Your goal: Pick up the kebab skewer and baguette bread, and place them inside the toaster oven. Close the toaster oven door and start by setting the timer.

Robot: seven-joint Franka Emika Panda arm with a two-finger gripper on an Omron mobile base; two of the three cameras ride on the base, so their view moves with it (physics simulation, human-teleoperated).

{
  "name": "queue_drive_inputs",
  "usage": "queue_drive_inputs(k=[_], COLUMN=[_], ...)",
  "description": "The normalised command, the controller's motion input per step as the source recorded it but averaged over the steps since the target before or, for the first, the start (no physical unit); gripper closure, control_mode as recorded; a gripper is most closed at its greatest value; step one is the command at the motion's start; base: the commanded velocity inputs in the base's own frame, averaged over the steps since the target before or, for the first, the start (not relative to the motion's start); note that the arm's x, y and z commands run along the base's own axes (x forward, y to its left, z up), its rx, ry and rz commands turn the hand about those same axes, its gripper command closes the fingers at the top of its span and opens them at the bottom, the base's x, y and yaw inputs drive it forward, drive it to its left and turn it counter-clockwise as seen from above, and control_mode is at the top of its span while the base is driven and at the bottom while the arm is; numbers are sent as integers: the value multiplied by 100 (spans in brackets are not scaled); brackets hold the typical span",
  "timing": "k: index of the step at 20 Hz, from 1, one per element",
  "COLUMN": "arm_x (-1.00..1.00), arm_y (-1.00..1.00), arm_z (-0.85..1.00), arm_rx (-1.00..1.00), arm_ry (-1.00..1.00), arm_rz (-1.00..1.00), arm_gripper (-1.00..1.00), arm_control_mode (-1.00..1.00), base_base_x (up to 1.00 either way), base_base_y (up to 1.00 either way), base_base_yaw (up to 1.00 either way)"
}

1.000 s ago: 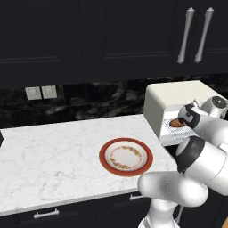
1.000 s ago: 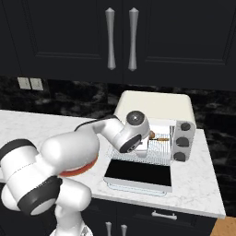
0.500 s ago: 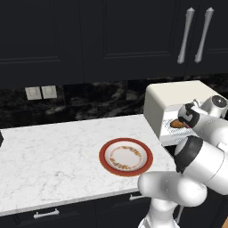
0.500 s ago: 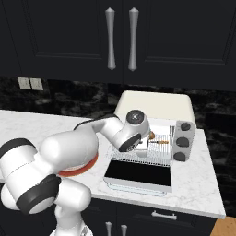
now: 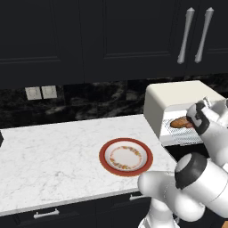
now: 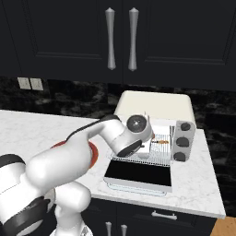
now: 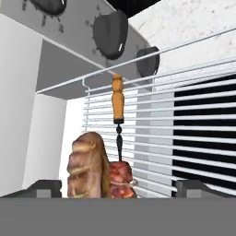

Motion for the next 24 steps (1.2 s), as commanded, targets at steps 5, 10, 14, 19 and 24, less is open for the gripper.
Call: queue_drive_inputs(k=[5,10,14,19,24], arm_x=[-47,-61,-57,-16,-2], arm_y=[9,10,-9,-4,-14], arm_z=[22,1,-2,-3,0], arm_rx=[-3,-10,-21,-25,-27], arm_ry=[-8,-8,-14,-15,-18], arm_rz=[5,16,37,38,32], arm_gripper=[-100,-100,-100,-100,-100], arm_control_mode=[-100,-100,-100,-100,-100], base_base_x=[0,0,0,0,0], base_base_y=[0,0,0,0,0], base_base_yaw=[0,0,0,0,0])
